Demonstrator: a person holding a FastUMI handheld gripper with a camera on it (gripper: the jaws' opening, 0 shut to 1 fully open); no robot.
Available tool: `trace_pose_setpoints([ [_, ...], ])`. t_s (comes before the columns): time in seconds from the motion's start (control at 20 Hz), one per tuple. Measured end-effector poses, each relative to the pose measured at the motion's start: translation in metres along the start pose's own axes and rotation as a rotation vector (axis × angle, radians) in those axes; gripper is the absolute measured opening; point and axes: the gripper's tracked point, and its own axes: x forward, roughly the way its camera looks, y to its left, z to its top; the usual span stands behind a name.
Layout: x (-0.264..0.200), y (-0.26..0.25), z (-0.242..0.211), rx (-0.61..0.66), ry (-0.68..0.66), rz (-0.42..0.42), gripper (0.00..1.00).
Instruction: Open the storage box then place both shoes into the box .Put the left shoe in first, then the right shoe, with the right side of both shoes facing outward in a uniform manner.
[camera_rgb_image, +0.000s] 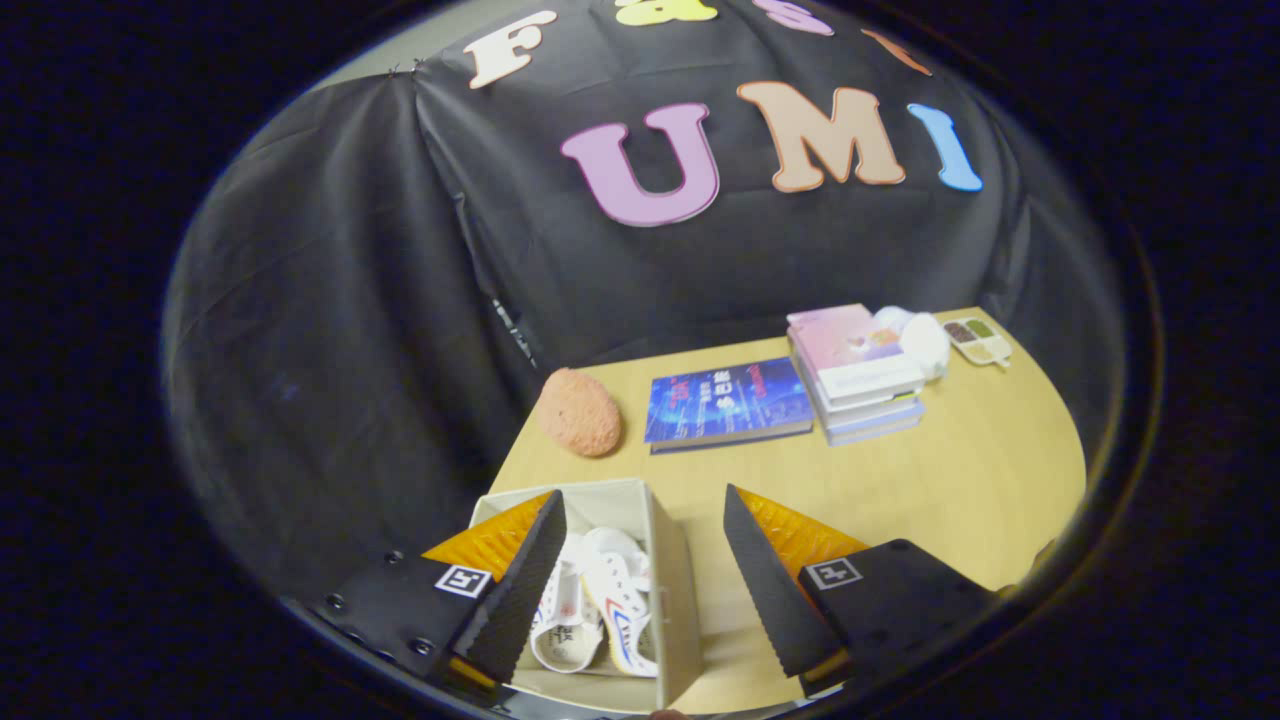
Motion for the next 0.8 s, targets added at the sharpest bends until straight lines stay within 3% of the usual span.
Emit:
trace_pose_setpoints([
  [0.25,-0.05,-0.064,0.055,-0.037,-0.197,-0.066,0.98],
  [0.5,-0.106,-0.122,0.077,-0.103,-0.333,-0.156,0.97],
  [0.8,-0.169,-0.152,0.12,-0.114,-0.464,-0.2,0.98],
])
